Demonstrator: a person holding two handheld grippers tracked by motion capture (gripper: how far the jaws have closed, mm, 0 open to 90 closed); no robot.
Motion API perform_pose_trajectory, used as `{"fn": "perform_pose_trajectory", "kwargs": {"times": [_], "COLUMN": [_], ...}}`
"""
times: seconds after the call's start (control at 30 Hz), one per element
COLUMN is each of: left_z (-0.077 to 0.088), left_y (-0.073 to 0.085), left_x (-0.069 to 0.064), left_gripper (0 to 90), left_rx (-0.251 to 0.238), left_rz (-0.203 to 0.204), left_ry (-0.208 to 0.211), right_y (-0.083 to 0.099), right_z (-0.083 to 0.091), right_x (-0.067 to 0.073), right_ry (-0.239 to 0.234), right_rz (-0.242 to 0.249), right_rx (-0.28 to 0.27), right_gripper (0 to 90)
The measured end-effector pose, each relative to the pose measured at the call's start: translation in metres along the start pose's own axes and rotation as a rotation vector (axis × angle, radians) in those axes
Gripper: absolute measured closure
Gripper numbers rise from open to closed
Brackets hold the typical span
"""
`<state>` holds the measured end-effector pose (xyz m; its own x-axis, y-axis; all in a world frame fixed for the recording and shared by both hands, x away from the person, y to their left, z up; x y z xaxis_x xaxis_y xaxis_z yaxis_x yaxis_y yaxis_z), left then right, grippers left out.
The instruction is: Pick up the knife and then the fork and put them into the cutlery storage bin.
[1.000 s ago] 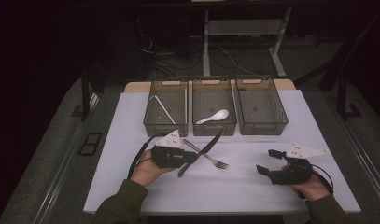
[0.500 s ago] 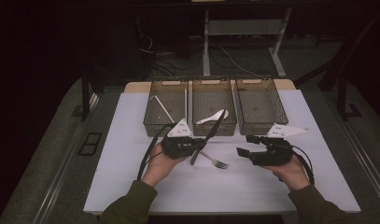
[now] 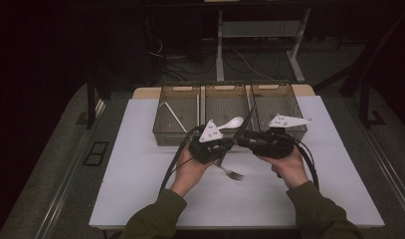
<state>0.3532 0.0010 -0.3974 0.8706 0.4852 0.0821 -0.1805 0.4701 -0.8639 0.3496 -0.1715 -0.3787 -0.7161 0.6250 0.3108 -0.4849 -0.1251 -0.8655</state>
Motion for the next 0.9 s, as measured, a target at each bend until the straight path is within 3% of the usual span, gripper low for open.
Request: {"fn": "perform_pose_trajectory", "kwargs": {"times": [0.23, 0.33, 0.47, 0.6, 0.77, 0.9], "left_z": [-0.004, -0.004, -0.002, 0.009, 0.027, 0.041], "left_y": [-0.003, -0.005, -0.003, 0.003, 0.022, 0.037], "left_x": [-0.001, 0.000, 0.003, 0.006, 0.011, 0.015], "left_gripper": [79.1, 79.1, 78.0, 67.4, 61.5, 55.1], "left_rx": [-0.014, -0.024, -0.029, -0.043, -0.032, -0.022], "left_rz": [-0.008, -0.012, 0.000, 0.024, 0.035, 0.036], "left_ry": [-0.002, -0.002, 0.015, 0.031, 0.063, 0.065], "right_y": [-0.007, -0.010, -0.012, -0.015, -0.027, -0.040], "right_z": [-0.006, -0.006, -0.007, 0.000, 0.016, 0.029], "right_x": [-0.004, -0.006, -0.008, -0.020, -0.036, -0.050], "right_ry": [-0.009, -0.032, -0.026, 0.006, 0.048, 0.084], "right_rz": [-0.039, -0.078, -0.085, -0.094, -0.108, -0.108], "right_rx": [-0.025, -0.044, -0.043, -0.057, -0.104, -0.133], "right_gripper": [83.0, 88.0, 88.4, 88.3, 88.3, 88.3]}}
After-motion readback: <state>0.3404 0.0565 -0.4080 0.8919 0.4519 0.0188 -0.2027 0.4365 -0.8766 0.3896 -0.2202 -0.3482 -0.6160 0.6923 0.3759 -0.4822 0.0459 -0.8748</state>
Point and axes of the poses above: each handheld gripper's, and its own axes: z roughly backward along the jaws, y roughly out of its underside, x roughly to its left, the point moved 4 cm from there along -z, roughly forward along the jaws, and after that the axes turned 3 degrees about -z, right-handed, at the moved point
